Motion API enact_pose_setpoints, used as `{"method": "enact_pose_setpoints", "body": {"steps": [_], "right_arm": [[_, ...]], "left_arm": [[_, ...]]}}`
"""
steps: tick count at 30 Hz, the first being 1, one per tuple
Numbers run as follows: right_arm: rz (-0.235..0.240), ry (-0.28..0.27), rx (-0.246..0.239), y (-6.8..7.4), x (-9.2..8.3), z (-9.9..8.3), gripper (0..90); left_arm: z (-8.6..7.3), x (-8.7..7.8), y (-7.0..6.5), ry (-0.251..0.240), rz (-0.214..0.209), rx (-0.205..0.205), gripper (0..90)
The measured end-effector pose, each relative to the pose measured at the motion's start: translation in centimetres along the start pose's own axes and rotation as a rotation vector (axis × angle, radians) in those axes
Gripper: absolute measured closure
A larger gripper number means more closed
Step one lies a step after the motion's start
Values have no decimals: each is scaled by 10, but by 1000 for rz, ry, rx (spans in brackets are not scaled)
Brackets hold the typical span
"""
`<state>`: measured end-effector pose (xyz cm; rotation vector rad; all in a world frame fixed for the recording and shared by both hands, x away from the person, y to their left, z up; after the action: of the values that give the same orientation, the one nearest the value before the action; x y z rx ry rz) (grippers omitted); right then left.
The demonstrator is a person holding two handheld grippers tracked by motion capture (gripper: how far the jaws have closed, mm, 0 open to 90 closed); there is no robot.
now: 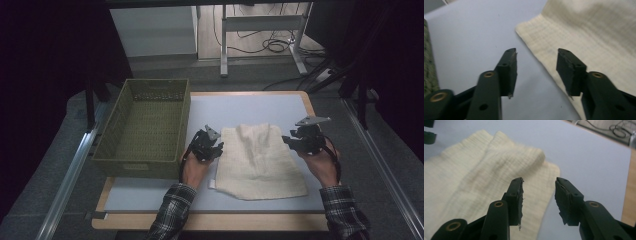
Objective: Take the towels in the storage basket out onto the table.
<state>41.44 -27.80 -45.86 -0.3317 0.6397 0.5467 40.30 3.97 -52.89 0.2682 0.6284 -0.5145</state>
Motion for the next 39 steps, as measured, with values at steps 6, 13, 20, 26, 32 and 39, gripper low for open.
{"method": "enact_pose_setpoints", "body": {"steps": [6, 13, 20, 26, 32, 39], "right_arm": [[18, 44, 76, -11, 13, -26, 571], [38, 110, 116, -10, 43, -48, 562], [48, 105, 128, -6, 43, -56, 878], [-4, 135, 148, -17, 27, -64, 877], [15, 129, 154, -19, 16, -68, 760], [12, 60, 176, -34, 21, -58, 653]], "left_arm": [[-4, 9, -3, 21, -50, -29, 403], [-13, 18, -12, 38, -114, -32, 522], [-10, 16, -15, 60, -153, -24, 866], [-13, 14, 1, 52, -112, -53, 858], [-9, 10, 9, 30, -105, -67, 607], [6, 18, 14, 13, -94, -69, 534]]}}
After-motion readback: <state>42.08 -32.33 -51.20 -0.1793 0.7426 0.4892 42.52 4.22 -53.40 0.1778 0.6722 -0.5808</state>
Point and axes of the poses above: each handheld gripper's, and its own axes: x roughly forward along the jaws, z roughly out of its top, y roughly to its left, the point moved 2 cm from there along x, roughly forward along the jaws, and after that the axes turned 2 degrees about -y, right-handed, at the moved point
